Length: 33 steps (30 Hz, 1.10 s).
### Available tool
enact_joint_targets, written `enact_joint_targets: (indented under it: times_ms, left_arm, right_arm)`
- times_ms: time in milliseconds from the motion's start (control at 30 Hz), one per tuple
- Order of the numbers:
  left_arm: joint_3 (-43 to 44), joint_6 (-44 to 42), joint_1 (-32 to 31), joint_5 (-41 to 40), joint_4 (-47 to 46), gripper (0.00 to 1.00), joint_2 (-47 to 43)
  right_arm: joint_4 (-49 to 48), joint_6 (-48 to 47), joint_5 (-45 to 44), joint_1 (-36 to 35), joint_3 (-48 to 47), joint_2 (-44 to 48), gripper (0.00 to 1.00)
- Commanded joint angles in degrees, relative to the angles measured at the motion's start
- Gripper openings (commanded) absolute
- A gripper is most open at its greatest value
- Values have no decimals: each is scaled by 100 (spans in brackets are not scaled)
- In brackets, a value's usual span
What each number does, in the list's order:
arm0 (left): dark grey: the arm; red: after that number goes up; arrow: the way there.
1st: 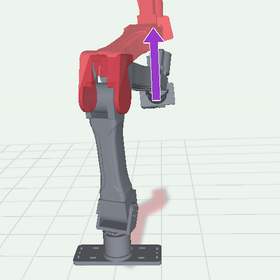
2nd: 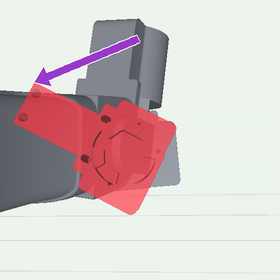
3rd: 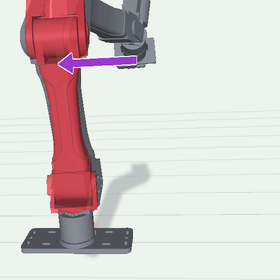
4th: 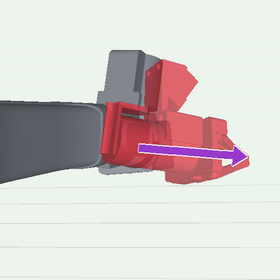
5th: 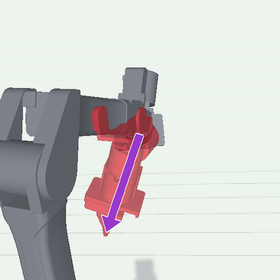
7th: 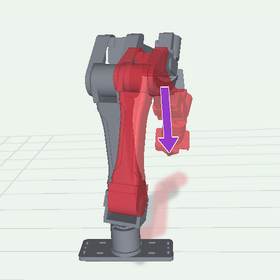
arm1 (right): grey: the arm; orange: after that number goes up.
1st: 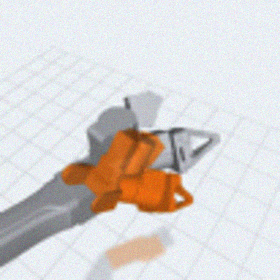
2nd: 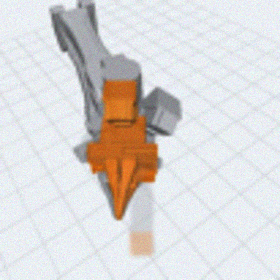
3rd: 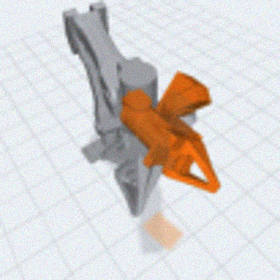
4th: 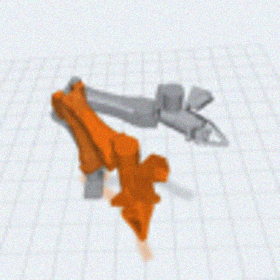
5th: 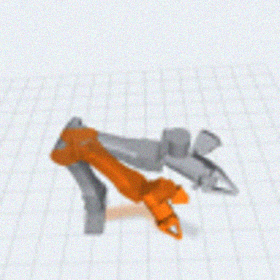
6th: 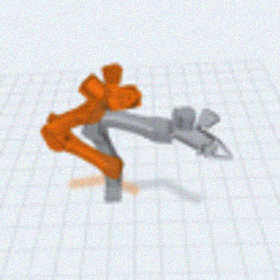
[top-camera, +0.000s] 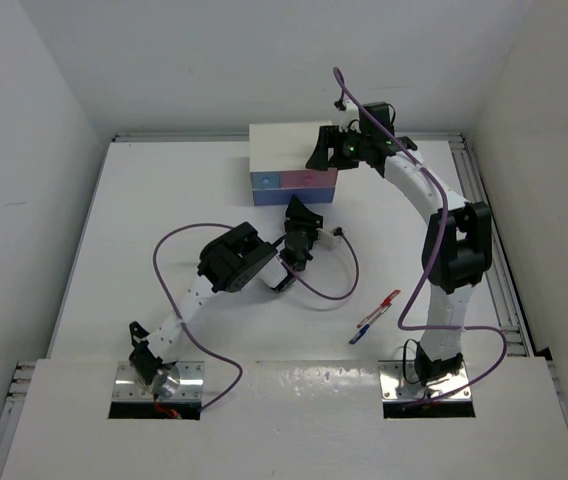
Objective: Sort the stationery into containers
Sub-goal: Open the drawer
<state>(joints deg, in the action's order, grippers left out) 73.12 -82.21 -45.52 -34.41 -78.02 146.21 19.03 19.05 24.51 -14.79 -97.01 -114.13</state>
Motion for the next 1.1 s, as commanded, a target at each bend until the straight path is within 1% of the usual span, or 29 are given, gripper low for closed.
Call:
enact_joint_targets:
  times_ms: [0, 133, 467, 633, 733, 833, 867, 1067]
  left_arm:
    - [88, 179, 78, -65, -2350, 43, 179]
    - [123, 188, 87, -74, -2297, 41, 223]
    - [115, 346, 157, -66, -2086, 32, 197]
    - [123, 355, 157, -30, -2007, 21, 171]
    - [106, 373, 148, -48, -1954, 13, 109]
    - [44, 373, 140, -65, -1954, 11, 65]
    - [27, 373, 131, -65, -1971, 9, 48]
    - [-131, 320, 69, -74, -2121, 2, -14]
  right_arm:
    - [40, -33, 71, -68, -81, -57, 70]
    - [22, -15, 80, -68, -81, -83, 71]
    - [22, -33, 71, -60, -46, -57, 70]
    - [22, -50, 71, -68, -28, -48, 70]
    - [22, -33, 80, -68, -20, -40, 70]
    - [22, -41, 80, -68, -28, -31, 70]
    - [22, -33, 89, -68, -28, -31, 70]
    - [31, -33, 97, -68, 15, -4, 70]
